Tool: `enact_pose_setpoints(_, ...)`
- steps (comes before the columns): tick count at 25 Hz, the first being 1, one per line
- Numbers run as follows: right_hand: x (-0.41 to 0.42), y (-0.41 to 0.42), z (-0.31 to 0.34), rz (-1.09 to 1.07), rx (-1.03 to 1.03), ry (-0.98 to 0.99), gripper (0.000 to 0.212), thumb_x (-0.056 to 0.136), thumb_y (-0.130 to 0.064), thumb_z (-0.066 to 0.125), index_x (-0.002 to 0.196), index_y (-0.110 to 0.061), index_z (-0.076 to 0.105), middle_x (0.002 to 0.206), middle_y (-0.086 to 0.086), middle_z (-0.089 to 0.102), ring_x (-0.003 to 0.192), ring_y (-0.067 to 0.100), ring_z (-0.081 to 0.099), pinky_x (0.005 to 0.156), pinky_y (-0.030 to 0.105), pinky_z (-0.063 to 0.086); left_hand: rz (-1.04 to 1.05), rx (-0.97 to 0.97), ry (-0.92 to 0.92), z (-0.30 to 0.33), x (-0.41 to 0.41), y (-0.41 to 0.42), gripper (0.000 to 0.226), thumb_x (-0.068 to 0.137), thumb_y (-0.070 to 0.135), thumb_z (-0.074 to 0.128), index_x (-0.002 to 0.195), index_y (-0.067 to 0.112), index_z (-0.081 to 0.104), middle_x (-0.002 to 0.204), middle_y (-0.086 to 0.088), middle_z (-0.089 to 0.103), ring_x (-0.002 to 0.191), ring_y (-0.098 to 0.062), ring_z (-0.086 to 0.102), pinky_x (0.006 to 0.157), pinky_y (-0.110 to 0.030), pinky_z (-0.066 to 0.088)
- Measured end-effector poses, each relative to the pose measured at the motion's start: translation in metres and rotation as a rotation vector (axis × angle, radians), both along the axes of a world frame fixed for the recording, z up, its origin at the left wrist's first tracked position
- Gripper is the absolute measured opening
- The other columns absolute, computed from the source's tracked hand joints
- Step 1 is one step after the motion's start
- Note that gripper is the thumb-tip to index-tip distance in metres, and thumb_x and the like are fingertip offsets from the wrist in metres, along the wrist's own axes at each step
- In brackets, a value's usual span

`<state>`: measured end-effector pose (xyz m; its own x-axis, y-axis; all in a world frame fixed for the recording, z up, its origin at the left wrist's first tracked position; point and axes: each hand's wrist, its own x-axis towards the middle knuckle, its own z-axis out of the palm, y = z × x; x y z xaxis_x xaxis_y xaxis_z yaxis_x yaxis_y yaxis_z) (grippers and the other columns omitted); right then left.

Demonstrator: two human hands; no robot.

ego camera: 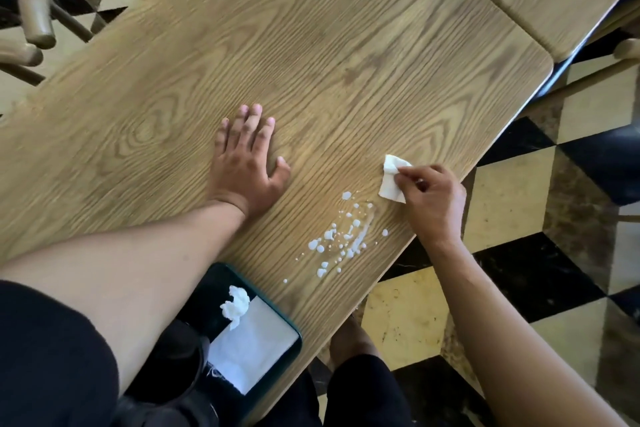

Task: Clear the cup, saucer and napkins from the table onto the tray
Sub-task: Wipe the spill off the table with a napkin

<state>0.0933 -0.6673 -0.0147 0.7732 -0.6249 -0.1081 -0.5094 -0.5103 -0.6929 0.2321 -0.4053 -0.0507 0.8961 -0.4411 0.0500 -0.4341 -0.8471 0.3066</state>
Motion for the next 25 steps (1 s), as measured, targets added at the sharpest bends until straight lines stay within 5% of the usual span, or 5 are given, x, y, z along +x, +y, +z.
enact_pose_setpoints(3, 0.023, 0.008, -0.002, -0.062, 0.028, 0.062, 0.009, 0.088, -0.022, 0.079, 0.097, -0.021, 0.081, 0.089, -0.004, 0.071, 0.078, 0.013, 0.066, 0.073, 0.03, 0.055, -0.004, 0.009, 0.011, 0.0, 0.0, -0.001, 0.075, 0.087, 0.044, 0.043, 0.151, 0.004, 0.048, 0.165, -0.019, 0.034, 0.156, -0.036, 0.024, 0.127, -0.056, 0.013)
enact_pose_setpoints(8, 0.004, 0.053, 0.008, 0.283, 0.075, 0.132, 0.009, 0.088, -0.016, 0.079, 0.097, -0.018, 0.08, 0.092, -0.004, 0.071, 0.083, 0.014, 0.067, 0.076, 0.03, 0.056, 0.0, 0.011, 0.02, 0.0, 0.0, 0.0, 0.075, 0.087, 0.044, 0.044, 0.151, 0.005, 0.047, 0.166, -0.018, 0.033, 0.157, -0.035, 0.023, 0.128, -0.055, 0.012)
enact_pose_setpoints(12, 0.032, 0.051, 0.008, 0.146, 0.111, 0.13, 0.017, 0.087, -0.01, 0.073, 0.099, -0.019, 0.083, 0.092, -0.002, 0.071, 0.084, 0.013, 0.069, 0.08, 0.035, 0.06, 0.003, 0.011, 0.013, 0.003, -0.001, -0.001, 0.075, 0.087, 0.043, 0.044, 0.151, 0.004, 0.048, 0.166, -0.019, 0.034, 0.156, -0.036, 0.024, 0.128, -0.055, 0.013)
enact_pose_setpoints(20, 0.037, 0.049, 0.02, 0.677, 0.083, 0.267, 0.026, 0.087, -0.002, 0.068, 0.094, -0.021, 0.083, 0.086, -0.014, 0.052, 0.076, -0.001, 0.053, 0.069, 0.005, 0.039, -0.002, 0.005, 0.029, 0.005, -0.001, -0.001, 0.074, 0.089, 0.042, 0.045, 0.152, 0.004, 0.046, 0.167, -0.019, 0.031, 0.157, -0.035, 0.021, 0.128, -0.054, 0.011)
enact_pose_setpoints(25, 0.039, 0.01, 0.021, 0.162, 0.165, 0.179, 0.012, 0.087, -0.015, 0.081, 0.094, -0.024, 0.08, 0.087, -0.005, 0.073, 0.076, 0.002, 0.066, 0.061, 0.002, 0.047, 0.002, 0.017, 0.039, 0.004, -0.001, -0.002, 0.074, 0.09, 0.044, 0.042, 0.153, 0.005, 0.045, 0.168, -0.018, 0.029, 0.158, -0.033, 0.02, 0.129, -0.053, 0.01)
